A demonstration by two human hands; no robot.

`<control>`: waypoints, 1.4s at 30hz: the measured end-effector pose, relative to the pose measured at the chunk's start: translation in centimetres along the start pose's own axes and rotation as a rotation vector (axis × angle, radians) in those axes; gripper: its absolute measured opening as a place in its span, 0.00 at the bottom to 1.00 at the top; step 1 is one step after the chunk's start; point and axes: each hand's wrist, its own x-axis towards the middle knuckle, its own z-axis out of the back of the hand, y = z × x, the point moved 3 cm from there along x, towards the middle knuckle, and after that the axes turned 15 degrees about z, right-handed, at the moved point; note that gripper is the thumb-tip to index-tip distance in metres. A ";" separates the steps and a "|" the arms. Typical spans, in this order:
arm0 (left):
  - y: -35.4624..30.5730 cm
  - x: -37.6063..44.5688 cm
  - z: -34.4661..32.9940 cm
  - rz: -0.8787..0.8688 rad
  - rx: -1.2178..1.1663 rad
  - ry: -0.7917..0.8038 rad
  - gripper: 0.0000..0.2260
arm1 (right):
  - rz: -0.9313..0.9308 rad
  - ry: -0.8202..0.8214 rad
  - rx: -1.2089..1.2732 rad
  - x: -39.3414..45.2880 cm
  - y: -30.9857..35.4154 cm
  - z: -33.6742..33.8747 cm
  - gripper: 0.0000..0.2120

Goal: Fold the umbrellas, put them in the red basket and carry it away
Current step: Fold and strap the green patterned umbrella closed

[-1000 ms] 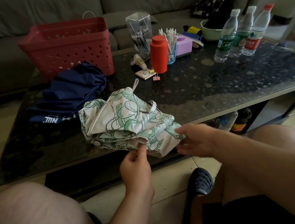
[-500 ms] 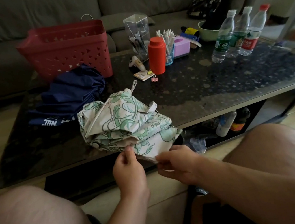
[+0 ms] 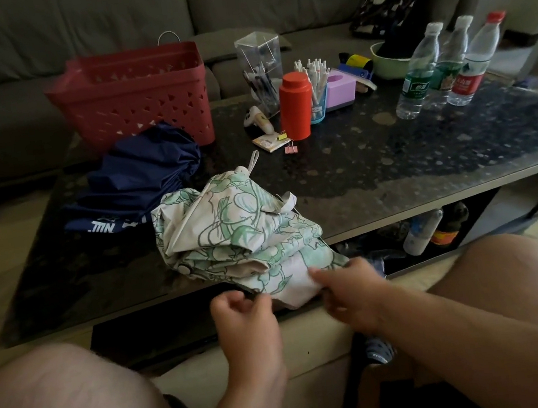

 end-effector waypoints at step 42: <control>-22.4 11.7 -7.2 -0.576 1.193 0.120 0.28 | 0.686 0.402 -0.453 6.2 16.5 -10.1 0.07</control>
